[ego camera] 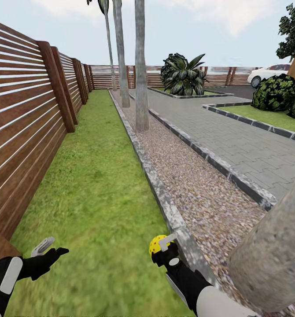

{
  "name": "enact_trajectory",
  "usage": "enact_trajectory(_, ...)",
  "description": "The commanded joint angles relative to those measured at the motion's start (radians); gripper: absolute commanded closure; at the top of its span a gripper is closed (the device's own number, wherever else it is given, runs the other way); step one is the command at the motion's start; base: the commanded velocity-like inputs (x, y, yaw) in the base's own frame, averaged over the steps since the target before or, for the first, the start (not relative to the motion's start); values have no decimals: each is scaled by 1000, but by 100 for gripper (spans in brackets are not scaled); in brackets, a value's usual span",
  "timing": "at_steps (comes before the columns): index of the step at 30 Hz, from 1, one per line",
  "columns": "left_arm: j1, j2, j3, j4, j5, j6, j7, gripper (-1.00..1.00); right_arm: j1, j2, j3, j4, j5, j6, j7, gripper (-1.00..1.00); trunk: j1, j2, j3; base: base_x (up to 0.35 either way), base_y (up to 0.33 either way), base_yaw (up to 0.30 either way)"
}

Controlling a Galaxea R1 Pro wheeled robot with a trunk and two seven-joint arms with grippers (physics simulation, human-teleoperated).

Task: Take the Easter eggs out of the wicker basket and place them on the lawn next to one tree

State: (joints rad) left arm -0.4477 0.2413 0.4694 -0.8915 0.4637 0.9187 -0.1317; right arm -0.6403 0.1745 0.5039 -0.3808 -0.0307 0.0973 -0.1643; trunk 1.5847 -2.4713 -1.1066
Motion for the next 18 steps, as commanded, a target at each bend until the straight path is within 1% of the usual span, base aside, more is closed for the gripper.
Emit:
enact_trajectory(1, 0, 0, 3, -1, -8, 5, -9, -100, -1, 0, 7, -1, -3, 6, -8, 100, 4, -8, -4, 0, 0, 0)
enact_trajectory(4, -1, 0, 3, -1, -8, 5, -9, -100, -1, 0, 7, -1, -4, 6, -9, 100, 15, -29, -13, 0, 0, 0)
enact_trajectory(13, -1, 1, 3, -1, -8, 5, -9, -100, -1, 0, 6, -7, -4, 3, -12, 100, 19, -31, -48, 0, 0, 0)
enact_trajectory(18, 0, 2, 4, -1, -8, 6, -11, -100, -1, 0, 5, -13, -3, -21, -13, 100, 22, -32, -68, 0, 0, 0)
